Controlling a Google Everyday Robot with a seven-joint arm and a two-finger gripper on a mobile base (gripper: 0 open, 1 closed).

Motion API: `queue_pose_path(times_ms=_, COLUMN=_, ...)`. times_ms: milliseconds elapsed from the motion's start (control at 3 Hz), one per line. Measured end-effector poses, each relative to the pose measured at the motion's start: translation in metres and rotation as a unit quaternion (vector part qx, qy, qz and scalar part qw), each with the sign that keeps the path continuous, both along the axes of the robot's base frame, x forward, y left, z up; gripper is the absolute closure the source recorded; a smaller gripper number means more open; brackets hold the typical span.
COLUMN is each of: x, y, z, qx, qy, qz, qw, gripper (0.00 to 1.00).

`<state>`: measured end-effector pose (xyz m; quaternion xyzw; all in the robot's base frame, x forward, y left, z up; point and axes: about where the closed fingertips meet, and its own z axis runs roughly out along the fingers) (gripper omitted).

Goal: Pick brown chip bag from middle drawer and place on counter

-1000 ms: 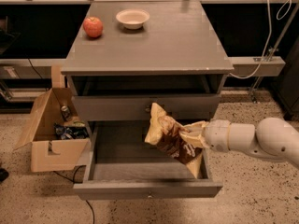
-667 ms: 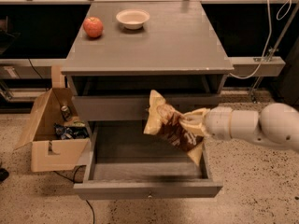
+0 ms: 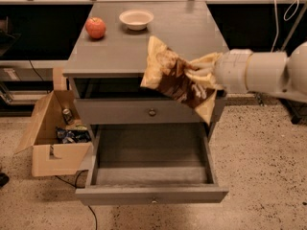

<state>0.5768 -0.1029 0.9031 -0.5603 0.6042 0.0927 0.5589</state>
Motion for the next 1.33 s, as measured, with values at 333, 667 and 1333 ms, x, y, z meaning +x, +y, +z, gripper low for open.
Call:
queue_pose_path(times_ms=333, x=0.034, y=-0.001, z=0.067, qx=-0.035, qy=-0.049, qz=-0.029, qw=0.9978, gripper=1.0)
queue_pose_path(times_ms=667, x=0.108, y=-0.008, z=0.089, qx=-0.061, qy=-0.06, qz=-0.094, qw=0.9919, gripper=1.0)
queue_pose_path(times_ms=1333, x=0.206, y=-0.02, z=0.052, qx=-0.073, qy=-0.025, qz=-0.203, qw=0.9762, gripper=1.0)
